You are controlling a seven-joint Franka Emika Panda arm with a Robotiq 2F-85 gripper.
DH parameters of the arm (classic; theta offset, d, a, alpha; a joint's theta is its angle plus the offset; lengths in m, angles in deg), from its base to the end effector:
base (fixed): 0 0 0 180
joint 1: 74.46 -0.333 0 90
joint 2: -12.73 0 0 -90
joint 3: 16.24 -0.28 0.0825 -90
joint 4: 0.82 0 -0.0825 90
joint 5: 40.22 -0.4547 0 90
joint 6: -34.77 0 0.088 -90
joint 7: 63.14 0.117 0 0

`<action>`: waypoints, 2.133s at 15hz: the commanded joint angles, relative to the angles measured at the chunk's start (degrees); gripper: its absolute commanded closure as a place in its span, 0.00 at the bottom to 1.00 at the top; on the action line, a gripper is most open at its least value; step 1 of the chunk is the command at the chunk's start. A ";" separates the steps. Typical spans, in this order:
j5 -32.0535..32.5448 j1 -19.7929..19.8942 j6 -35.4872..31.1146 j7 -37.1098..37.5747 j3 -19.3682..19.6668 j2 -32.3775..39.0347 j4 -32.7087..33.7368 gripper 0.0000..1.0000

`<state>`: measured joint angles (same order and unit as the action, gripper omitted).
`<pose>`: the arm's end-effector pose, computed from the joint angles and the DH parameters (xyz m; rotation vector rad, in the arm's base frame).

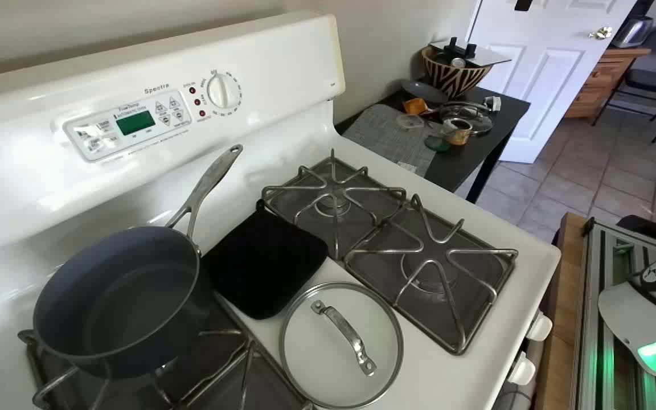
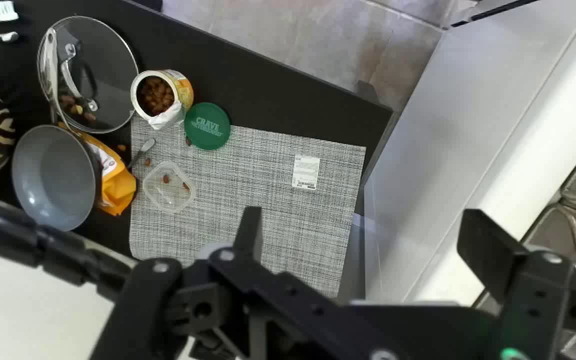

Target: Put the pot holder over the lid then put the lid on the pot

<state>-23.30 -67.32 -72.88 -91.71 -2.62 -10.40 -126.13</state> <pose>0.4846 -0.2158 0.4947 2.9109 0.3339 0.0023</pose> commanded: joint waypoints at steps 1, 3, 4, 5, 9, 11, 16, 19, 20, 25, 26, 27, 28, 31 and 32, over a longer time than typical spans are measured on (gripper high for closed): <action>-0.03 -0.03 0.19 -0.03 0.01 0.05 0.18 0.00; -0.03 -0.03 0.19 -0.03 0.01 0.05 0.17 0.00; -0.03 -0.03 0.19 -0.03 0.01 0.05 0.17 0.00; -0.03 -0.03 0.19 -0.03 0.01 0.05 0.18 0.00; 0.84 -0.41 -0.56 2.36 -1.83 -2.58 -3.61 0.00; -0.24 -1.55 -0.19 3.77 -3.70 -5.34 -7.17 0.00; -7.26 -6.57 -0.33 8.26 -8.19 -11.65 -14.40 0.00; -16.54 -10.67 -4.54 12.72 -10.12 -13.72 -18.08 0.00; -19.00 -11.89 -7.28 13.98 -10.95 -14.72 -19.40 0.00; -21.28 -14.31 -15.23 15.96 -13.47 -12.95 -19.89 0.00; -21.22 -14.32 -15.19 15.97 -13.53 -12.86 -19.86 0.00; -21.20 -14.14 -15.19 15.94 -13.38 -12.76 -19.75 0.00; -21.19 -13.97 -15.18 15.89 -13.17 -12.73 -19.67 0.00; -21.21 -13.81 -15.18 15.80 -12.84 -12.73 -19.57 0.00; -17.41 -10.65 -19.95 20.03 -14.98 -12.62 -20.61 0.00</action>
<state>-44.59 -81.03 -88.14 -75.98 -15.53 -23.15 -145.77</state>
